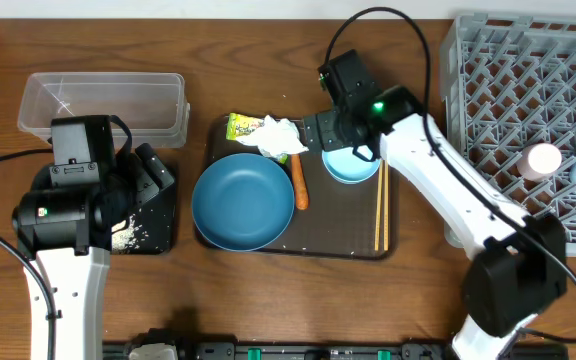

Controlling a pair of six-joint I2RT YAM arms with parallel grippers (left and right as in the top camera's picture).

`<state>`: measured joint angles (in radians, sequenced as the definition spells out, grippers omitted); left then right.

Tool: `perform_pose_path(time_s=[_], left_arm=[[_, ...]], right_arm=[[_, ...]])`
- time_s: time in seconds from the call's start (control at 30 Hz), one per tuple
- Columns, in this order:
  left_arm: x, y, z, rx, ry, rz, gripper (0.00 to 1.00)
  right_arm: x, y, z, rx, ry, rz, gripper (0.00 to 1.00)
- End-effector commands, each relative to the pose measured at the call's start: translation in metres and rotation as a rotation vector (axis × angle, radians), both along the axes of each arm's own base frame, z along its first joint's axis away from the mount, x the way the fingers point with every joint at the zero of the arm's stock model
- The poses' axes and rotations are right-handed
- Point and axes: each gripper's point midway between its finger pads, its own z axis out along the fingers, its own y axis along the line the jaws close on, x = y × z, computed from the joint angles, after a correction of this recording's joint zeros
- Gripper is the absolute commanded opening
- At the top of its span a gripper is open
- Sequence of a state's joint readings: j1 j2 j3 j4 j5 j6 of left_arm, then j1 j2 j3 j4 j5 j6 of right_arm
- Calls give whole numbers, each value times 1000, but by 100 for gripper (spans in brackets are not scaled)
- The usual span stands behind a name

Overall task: Sort waste into correct bins and load items into the dishwasher rack
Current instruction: 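Reach the right gripper down to the rim of the light-blue bowl, then grasp the light-blue bowl rim with the right gripper and lift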

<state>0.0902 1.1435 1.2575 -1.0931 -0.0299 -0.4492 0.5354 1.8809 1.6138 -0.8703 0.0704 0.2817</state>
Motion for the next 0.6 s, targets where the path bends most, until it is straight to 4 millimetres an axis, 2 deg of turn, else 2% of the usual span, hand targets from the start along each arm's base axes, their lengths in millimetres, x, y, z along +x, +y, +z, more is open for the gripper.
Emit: perform_pose_path(time_s=[0.0, 0.1, 0.23, 0.37, 0.57], left_arm=[[1, 3, 5, 4, -13, 17, 99], [1, 3, 5, 4, -13, 17, 99], [1, 3, 5, 4, -13, 17, 99], [1, 3, 5, 4, -13, 17, 99], [1, 3, 5, 4, -13, 17, 99]], right_arm=[[-9, 10, -21, 28, 77, 15, 93], [-12, 12, -38, 22, 124, 21, 78], [-14, 13, -62, -6, 173, 22, 67], [-18, 15, -81, -29, 210, 29, 62], [-20, 18, -98, -47, 236, 35, 55]])
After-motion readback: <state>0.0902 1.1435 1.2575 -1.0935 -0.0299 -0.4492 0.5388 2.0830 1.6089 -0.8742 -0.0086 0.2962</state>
